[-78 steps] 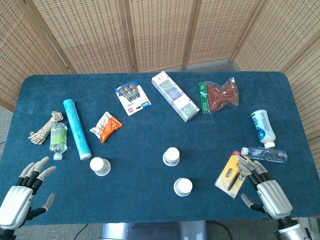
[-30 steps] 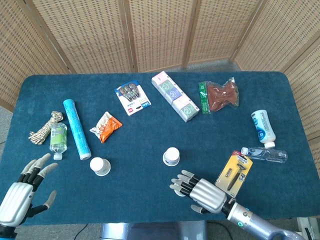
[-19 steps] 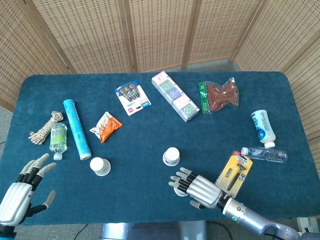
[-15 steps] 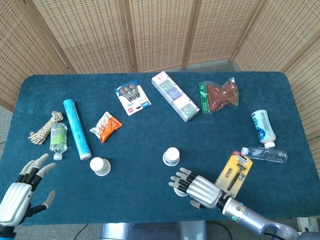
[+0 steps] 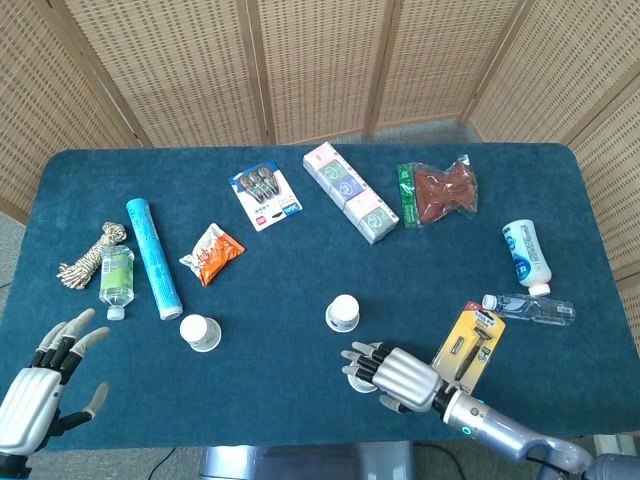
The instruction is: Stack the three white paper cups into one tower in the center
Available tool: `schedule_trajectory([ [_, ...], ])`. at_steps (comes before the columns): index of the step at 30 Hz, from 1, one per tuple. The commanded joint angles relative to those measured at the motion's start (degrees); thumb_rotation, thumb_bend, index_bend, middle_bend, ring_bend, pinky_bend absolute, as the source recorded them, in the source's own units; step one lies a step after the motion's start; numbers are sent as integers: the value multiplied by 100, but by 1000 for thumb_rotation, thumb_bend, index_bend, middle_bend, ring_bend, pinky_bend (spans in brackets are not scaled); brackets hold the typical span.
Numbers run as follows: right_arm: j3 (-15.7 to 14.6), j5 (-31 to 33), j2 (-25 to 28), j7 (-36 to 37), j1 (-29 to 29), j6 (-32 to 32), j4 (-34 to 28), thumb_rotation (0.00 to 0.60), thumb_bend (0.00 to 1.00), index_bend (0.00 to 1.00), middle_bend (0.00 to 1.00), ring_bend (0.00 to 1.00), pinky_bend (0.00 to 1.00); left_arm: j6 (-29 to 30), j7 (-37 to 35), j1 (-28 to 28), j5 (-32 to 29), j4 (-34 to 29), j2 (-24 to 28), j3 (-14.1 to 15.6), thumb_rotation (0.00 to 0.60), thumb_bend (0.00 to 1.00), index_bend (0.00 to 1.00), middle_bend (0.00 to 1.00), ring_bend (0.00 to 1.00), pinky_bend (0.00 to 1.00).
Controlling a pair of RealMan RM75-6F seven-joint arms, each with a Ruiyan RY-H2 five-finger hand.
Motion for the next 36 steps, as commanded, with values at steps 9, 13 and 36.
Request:
schedule_trajectory([
  [9, -19, 38, -186, 55, 101, 75, 200, 600, 503, 342, 218, 84, 442, -17, 21, -13, 50, -7, -16, 2, 600, 479, 139, 32, 0, 0],
  [13, -33, 52, -240, 74, 118, 123, 221, 600, 505, 368, 251, 119, 467, -11, 13, -11, 63, 3, -21, 5, 600, 480, 140, 35, 0, 0],
  [36, 15, 174, -413, 107, 253, 288, 16, 600, 519, 437, 338, 204, 529, 35, -76, -18, 68, 67, 13, -17, 600, 480, 142, 39, 0, 0],
])
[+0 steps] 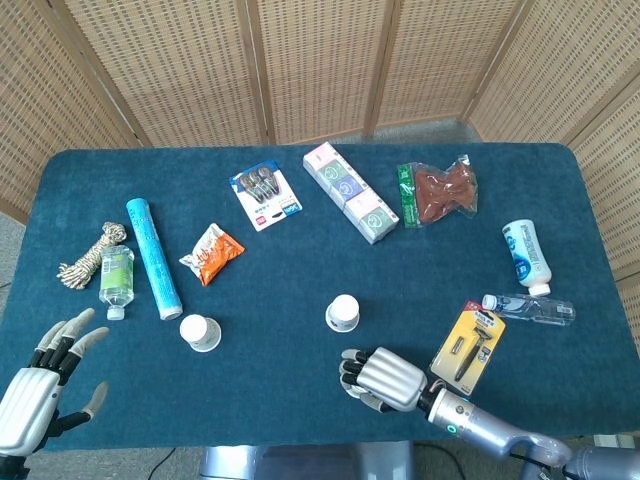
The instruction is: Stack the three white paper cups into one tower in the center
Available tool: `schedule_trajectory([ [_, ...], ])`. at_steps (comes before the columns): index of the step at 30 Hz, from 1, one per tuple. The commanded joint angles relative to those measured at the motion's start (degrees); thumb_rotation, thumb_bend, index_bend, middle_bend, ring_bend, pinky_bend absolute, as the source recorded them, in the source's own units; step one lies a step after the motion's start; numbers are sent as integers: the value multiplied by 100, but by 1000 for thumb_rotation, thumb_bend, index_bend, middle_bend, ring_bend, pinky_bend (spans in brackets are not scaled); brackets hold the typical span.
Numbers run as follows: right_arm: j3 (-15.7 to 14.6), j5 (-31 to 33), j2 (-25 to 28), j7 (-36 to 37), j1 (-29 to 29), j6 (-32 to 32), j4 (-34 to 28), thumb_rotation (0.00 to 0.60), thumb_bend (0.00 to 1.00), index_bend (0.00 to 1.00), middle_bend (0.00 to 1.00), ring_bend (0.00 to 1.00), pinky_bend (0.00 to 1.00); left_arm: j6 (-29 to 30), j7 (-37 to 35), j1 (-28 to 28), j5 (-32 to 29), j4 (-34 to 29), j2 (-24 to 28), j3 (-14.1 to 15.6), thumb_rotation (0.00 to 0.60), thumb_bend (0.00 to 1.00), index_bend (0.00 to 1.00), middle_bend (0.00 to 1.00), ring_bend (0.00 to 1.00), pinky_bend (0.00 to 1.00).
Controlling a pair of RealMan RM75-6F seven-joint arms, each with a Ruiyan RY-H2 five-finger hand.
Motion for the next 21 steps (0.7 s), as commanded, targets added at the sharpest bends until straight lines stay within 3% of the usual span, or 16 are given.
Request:
schedule_trajectory([
  [1, 46, 57, -27, -14, 26, -15, -43, 600, 519, 436, 337, 203, 529, -11, 0, -12, -16, -1, 0, -13, 600, 480, 142, 39, 0, 0],
  [21, 660, 899, -482, -560, 570, -881, -232, 600, 518, 426, 331, 204, 528, -116, -43, -102, -138, 33, -19, -79, 600, 480, 141, 39, 0, 0],
])
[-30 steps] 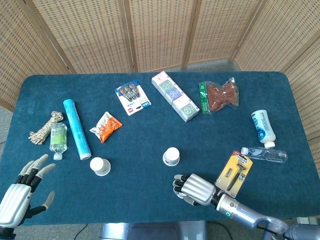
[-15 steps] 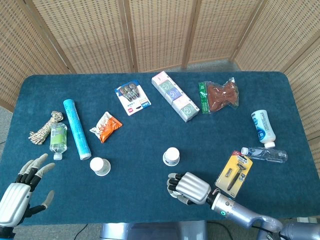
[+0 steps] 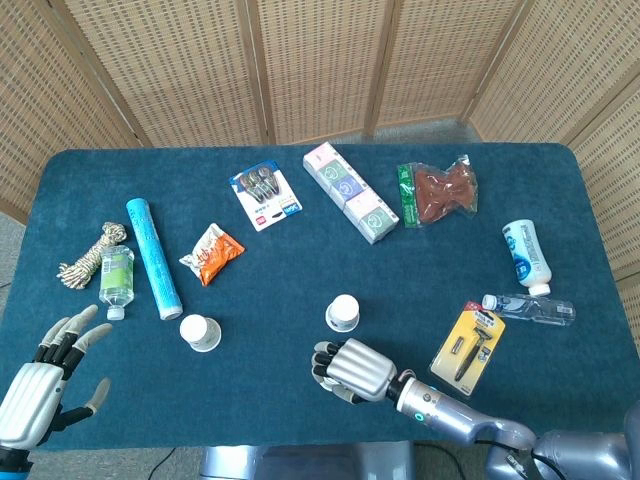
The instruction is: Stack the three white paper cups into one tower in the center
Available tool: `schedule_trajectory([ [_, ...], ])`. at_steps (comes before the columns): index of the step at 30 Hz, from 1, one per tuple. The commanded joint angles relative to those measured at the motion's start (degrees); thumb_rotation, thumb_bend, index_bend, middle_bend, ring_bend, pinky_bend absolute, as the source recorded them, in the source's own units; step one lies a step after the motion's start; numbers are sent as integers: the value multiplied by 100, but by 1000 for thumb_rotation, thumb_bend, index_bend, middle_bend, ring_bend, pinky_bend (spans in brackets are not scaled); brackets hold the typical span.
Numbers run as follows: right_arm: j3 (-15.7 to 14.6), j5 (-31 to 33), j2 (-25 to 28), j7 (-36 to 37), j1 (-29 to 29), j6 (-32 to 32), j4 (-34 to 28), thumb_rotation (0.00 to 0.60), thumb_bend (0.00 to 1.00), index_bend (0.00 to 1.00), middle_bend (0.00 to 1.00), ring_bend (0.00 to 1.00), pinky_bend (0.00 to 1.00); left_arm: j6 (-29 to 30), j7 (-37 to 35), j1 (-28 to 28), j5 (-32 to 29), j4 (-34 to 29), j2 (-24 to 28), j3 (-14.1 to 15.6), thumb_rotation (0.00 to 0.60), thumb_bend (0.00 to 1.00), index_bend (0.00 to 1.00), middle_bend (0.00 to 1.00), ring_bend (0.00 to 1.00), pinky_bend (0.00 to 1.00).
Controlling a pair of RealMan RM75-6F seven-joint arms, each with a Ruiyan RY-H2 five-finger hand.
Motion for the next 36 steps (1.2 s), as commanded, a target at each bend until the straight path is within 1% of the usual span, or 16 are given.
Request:
schedule_trajectory([
  [1, 99, 123, -57, -66, 94, -107, 32, 600, 518, 427, 331, 203, 528, 5, -11, -1, -13, 10, -4, -7, 600, 480, 142, 39, 0, 0],
  [9, 261, 376, -98, -66, 279, -270, 156, 600, 520, 427, 331, 203, 528, 11, -34, -3, -51, 33, -4, -17, 600, 480, 143, 39, 0, 0],
  [24, 278, 584, 63, 27, 436, -358, 384, 600, 521, 426, 331, 203, 528, 66, -5, 47, -63, 27, -8, 2, 600, 479, 141, 39, 0, 0],
  [36, 295, 597, 37, 234, 578, -365, 571, 600, 519, 423, 331, 204, 528, 73, 60, 59, -83, -16, -15, -9, 600, 480, 141, 39, 0, 0],
])
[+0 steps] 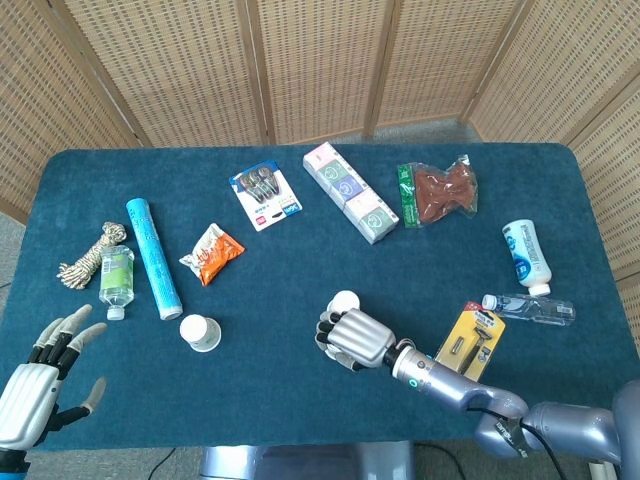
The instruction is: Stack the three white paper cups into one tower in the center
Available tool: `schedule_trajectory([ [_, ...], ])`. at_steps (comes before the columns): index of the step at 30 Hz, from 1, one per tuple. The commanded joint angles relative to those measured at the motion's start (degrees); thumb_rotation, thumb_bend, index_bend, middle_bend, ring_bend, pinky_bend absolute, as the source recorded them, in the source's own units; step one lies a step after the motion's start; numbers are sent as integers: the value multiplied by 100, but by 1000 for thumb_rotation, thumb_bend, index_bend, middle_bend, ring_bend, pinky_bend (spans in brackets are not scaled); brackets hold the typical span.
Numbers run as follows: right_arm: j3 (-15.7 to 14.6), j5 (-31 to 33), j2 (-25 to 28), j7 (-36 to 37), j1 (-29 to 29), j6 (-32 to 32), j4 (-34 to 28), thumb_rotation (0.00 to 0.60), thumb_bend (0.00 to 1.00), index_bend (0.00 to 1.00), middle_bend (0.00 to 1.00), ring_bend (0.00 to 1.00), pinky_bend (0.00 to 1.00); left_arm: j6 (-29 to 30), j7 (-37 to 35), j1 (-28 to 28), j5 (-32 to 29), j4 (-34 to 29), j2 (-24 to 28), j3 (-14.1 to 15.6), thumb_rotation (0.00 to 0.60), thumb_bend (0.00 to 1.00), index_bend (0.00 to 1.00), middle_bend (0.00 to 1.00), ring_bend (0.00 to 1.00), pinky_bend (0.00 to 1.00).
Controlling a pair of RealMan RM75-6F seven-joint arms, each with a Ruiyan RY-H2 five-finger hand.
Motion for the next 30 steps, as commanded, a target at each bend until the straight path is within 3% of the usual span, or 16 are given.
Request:
schedule_trajectory([
  [1, 14, 11, -14, 10, 35, -7, 37, 600, 519, 423, 331, 204, 528, 7, 5, 4, 4, -6, 3, 0, 600, 479, 142, 39, 0, 0],
  [23, -167, 49, 33, 77, -58, 165, 122, 600, 512, 411, 324, 200, 502, -12, 35, -9, 43, -29, -1, 2, 600, 479, 141, 39, 0, 0],
  [30, -196, 10, 80, 58, -79, 238, 37, 600, 509, 357, 291, 178, 494, -45, 59, -35, 60, -54, 0, -6, 600, 480, 142, 39, 0, 0],
])
